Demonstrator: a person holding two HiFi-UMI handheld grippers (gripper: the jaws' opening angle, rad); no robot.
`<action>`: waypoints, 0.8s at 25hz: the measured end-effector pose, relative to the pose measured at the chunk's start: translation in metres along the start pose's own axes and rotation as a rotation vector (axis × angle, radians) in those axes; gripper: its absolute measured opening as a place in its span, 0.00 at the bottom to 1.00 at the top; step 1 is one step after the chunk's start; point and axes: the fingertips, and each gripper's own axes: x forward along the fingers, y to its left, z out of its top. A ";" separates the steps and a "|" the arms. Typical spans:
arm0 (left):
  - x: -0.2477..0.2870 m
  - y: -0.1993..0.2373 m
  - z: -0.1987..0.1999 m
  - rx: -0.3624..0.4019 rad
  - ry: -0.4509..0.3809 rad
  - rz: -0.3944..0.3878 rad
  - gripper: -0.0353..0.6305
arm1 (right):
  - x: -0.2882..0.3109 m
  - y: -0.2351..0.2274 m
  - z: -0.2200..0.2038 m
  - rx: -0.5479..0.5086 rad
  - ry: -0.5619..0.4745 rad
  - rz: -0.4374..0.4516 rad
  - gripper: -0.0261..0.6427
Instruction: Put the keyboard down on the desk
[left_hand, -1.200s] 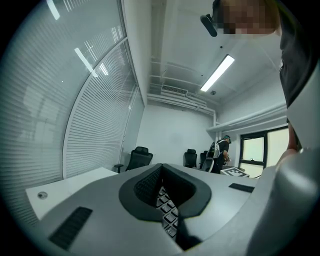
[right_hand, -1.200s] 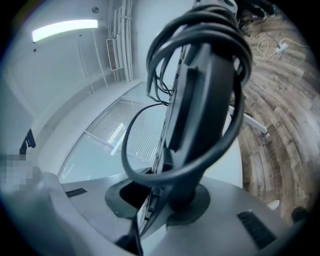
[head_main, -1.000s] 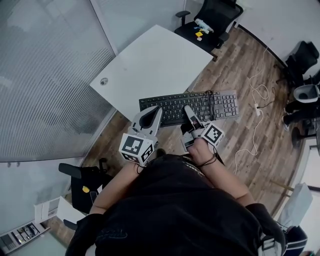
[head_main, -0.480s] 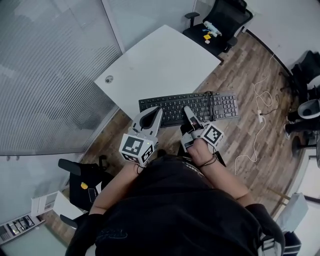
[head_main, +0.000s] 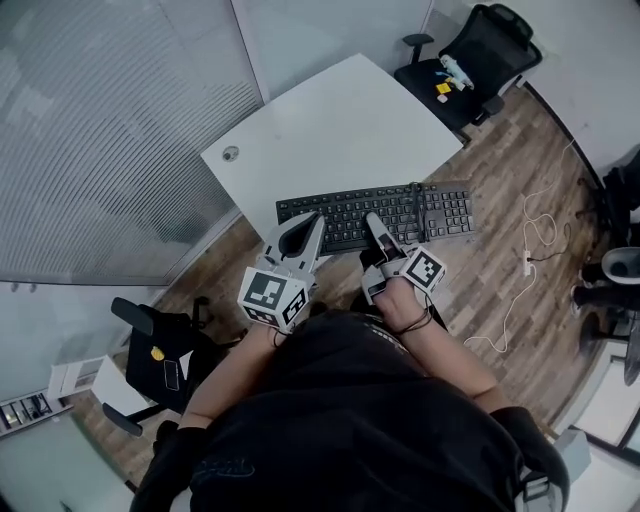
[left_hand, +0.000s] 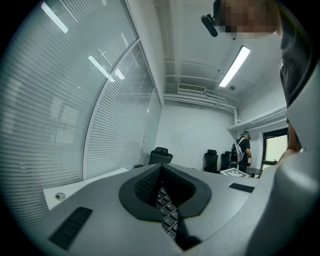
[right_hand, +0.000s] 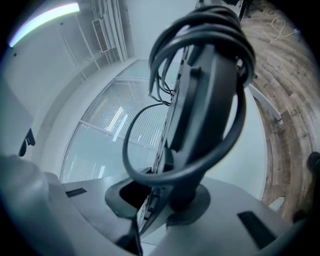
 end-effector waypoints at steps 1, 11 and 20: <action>0.007 0.000 0.001 0.002 -0.001 0.005 0.08 | 0.005 -0.001 0.004 -0.002 0.013 0.005 0.18; 0.111 -0.019 0.015 0.007 -0.030 0.053 0.08 | 0.040 -0.027 0.097 -0.057 0.106 0.052 0.18; 0.175 -0.042 0.016 -0.013 -0.053 0.146 0.08 | 0.054 -0.036 0.162 -0.106 0.210 0.161 0.18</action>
